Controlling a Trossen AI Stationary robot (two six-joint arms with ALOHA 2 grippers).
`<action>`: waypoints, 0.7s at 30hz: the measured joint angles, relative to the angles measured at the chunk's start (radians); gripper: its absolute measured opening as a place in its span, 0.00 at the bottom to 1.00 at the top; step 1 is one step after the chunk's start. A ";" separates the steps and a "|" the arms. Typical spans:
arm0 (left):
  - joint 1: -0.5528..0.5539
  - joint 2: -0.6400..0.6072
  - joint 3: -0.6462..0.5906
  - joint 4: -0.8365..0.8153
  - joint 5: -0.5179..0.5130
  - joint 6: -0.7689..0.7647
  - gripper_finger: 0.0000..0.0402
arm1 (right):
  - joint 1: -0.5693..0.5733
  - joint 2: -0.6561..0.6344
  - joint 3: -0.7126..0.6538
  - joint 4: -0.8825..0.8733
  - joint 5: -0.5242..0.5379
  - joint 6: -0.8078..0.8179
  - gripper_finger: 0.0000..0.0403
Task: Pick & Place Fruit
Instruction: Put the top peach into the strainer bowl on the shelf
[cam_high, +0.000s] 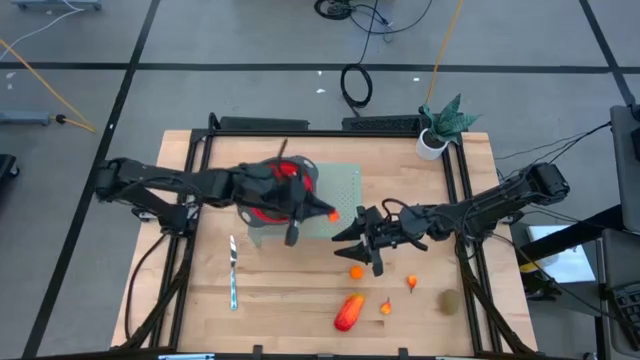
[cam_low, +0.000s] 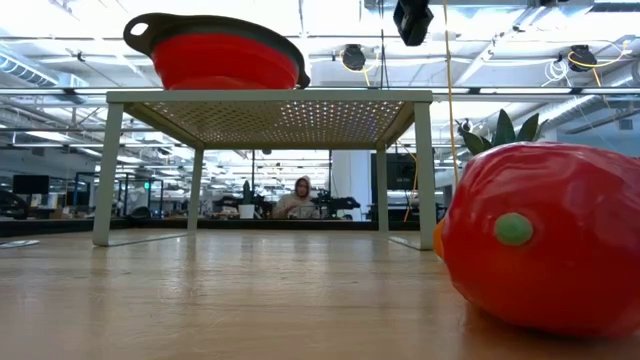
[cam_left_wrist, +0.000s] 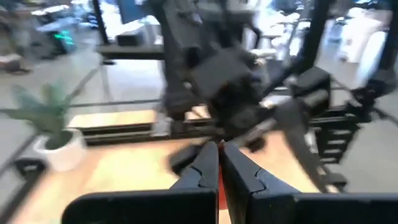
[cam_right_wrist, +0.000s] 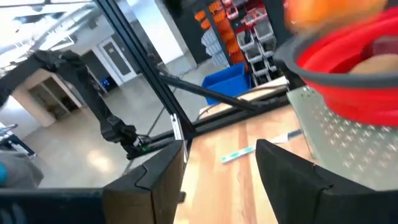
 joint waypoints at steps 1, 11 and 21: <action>0.007 -0.013 0.000 -0.004 -0.016 0.004 0.00 | 0.000 0.000 0.000 -0.009 0.000 0.000 0.48; 0.029 -0.177 0.002 -0.344 -0.256 -0.088 0.00 | 0.000 0.000 0.000 -0.022 0.002 -0.001 0.42; 0.029 -0.225 0.001 -0.649 -0.445 -0.247 0.00 | 0.000 0.000 0.000 -0.038 0.002 -0.004 0.29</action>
